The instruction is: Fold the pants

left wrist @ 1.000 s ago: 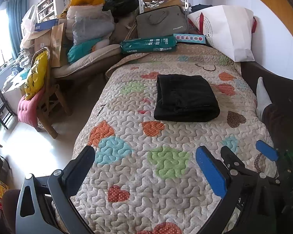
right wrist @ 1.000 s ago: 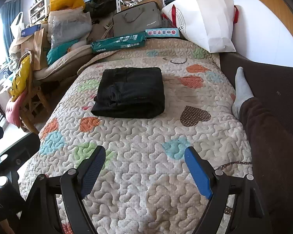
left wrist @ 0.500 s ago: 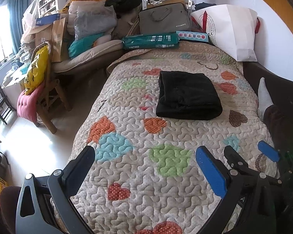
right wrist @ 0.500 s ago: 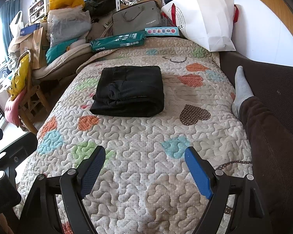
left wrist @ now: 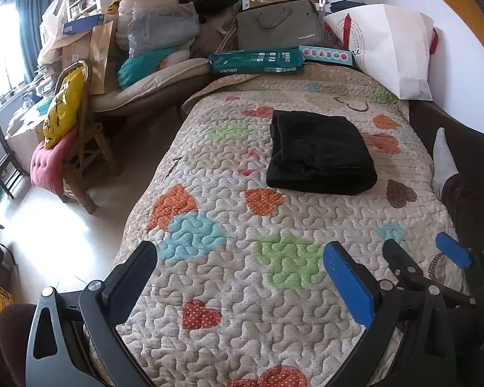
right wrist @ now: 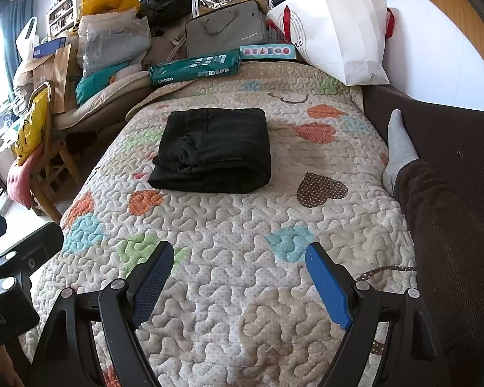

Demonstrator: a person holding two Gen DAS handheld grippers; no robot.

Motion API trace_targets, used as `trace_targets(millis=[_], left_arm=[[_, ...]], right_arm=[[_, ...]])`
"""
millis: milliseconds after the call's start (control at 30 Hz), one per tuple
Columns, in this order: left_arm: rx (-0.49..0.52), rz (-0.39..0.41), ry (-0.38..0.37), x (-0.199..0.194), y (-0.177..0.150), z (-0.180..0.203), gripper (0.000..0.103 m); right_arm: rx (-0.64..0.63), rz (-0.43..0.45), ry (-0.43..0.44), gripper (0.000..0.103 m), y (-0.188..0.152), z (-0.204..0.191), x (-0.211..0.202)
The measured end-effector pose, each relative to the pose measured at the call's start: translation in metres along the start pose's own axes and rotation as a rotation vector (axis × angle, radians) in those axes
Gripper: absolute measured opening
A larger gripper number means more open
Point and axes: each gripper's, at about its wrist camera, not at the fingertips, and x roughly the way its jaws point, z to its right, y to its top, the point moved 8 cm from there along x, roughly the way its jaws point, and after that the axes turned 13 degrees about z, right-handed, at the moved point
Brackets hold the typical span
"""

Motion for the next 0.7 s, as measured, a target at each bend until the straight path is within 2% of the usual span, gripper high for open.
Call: trace_targets(millis=[367,700], left_arm=[[-0.006,-0.047,0.051,0.015,-0.015,-0.018,0.103],[-0.039,-0.095,0.041,0.024,-0.026,-0.022,0.103]], right_arm=[[0.013,0.025,-0.037,0.088,0.006,0.008,-0.003],[0.011,0.037,-0.045,0.088,0.008,0.010,-0.004]])
